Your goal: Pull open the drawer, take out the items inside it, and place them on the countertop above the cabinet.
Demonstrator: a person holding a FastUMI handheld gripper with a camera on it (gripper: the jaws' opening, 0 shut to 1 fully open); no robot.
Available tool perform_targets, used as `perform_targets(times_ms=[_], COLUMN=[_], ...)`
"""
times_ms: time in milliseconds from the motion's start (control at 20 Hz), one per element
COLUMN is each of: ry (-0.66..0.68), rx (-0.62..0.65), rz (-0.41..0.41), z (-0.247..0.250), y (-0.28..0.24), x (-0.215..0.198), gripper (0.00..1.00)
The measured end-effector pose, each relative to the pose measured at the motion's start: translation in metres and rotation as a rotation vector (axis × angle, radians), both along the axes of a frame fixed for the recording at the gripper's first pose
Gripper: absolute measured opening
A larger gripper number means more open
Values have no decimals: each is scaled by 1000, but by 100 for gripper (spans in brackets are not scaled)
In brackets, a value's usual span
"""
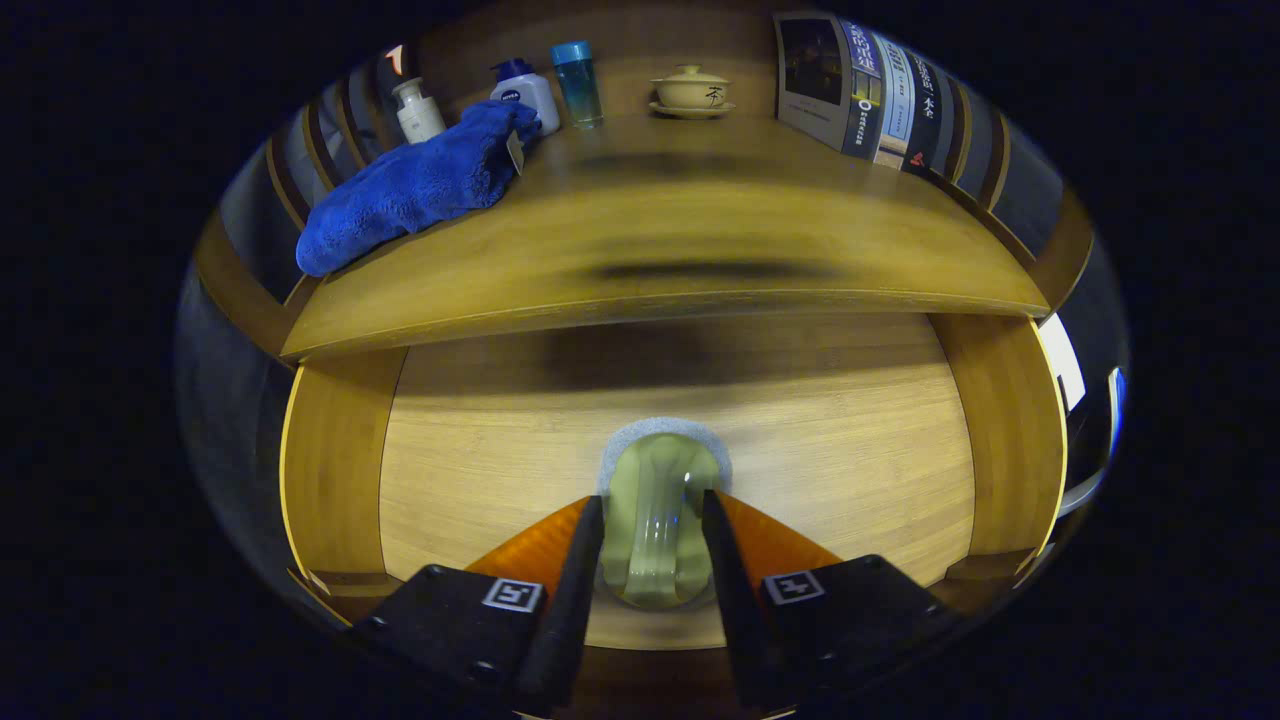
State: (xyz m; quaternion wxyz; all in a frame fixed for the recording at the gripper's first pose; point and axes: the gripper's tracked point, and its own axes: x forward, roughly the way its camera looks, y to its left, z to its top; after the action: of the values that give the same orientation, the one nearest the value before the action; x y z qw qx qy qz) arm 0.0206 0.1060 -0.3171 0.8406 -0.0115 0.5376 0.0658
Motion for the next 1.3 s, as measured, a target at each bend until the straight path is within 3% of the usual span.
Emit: perform_targets(times_ms=[200,800,1300], ry=[-16,-87,-190], rx=[33,100,84], rz=[-22,20,28], z=[12,94,163], y=[1,9,0], x=[-3,-15,39], gripper=[27,27,26])
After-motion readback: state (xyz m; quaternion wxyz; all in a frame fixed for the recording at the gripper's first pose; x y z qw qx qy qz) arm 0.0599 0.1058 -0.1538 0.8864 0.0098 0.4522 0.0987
